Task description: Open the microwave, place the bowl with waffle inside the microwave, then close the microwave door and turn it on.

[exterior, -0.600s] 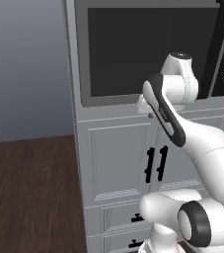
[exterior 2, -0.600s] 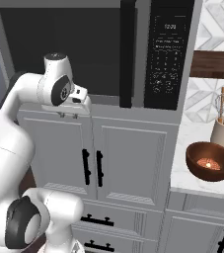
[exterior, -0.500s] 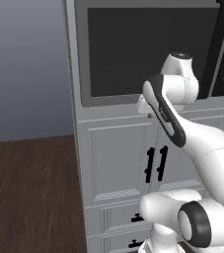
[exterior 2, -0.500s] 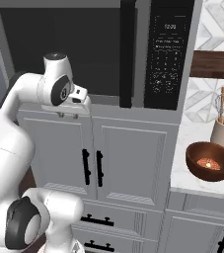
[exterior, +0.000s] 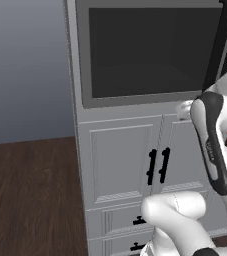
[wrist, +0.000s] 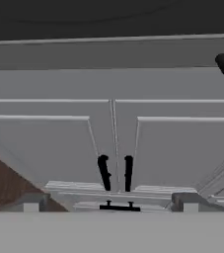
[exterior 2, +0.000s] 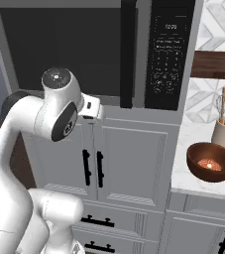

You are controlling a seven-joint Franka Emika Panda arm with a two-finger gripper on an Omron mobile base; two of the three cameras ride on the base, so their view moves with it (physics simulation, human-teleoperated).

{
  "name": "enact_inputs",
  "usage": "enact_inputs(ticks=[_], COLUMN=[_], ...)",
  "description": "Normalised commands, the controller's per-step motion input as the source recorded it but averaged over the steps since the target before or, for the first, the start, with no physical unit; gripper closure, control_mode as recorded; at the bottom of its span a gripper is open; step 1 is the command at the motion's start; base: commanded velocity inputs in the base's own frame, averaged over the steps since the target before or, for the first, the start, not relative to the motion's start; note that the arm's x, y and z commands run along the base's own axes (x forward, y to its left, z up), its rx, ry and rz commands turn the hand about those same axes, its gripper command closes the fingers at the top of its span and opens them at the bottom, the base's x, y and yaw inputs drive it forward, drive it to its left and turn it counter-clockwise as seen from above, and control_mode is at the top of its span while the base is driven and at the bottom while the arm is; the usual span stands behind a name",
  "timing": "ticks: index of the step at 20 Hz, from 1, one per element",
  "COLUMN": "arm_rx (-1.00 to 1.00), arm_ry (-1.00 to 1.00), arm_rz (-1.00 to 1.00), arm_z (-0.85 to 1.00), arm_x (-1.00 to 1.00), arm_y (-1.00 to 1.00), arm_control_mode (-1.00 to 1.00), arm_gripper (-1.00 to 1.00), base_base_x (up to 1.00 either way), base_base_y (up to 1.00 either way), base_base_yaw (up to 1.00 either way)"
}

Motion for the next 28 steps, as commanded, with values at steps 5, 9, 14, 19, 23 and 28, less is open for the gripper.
enact_inputs(ticks=[5, 9, 14, 19, 23, 28], arm_rx=[0.13, 0.01, 0.00, 0.00, 0.00, 0.00], arm_ry=[-0.42, -0.03, -0.01, -0.12, -0.27, -0.24], arm_rz=[-0.05, -0.05, 0.00, 0.00, 0.00, 0.00], arm_z=[0.95, 0.41, 0.05, 0.04, 0.11, 0.34], arm_x=[0.00, 0.03, 0.17, 0.27, 0.32, 0.47], arm_y=[-0.98, -0.37, -0.06, -0.15, -0.10, 0.00], arm_control_mode=[-1.00, -1.00, -1.00, -1.00, -1.00, -1.00], arm_gripper=[-1.00, -1.00, -1.00, -1.00, -1.00, -1.00], base_base_x=[0.00, 0.00, 0.00, 0.00, 0.00, 0.00], base_base_y=[0.00, 0.00, 0.00, 0.00, 0.00, 0.00], base_base_yaw=[0.00, 0.00, 0.00, 0.00, 0.00, 0.00])
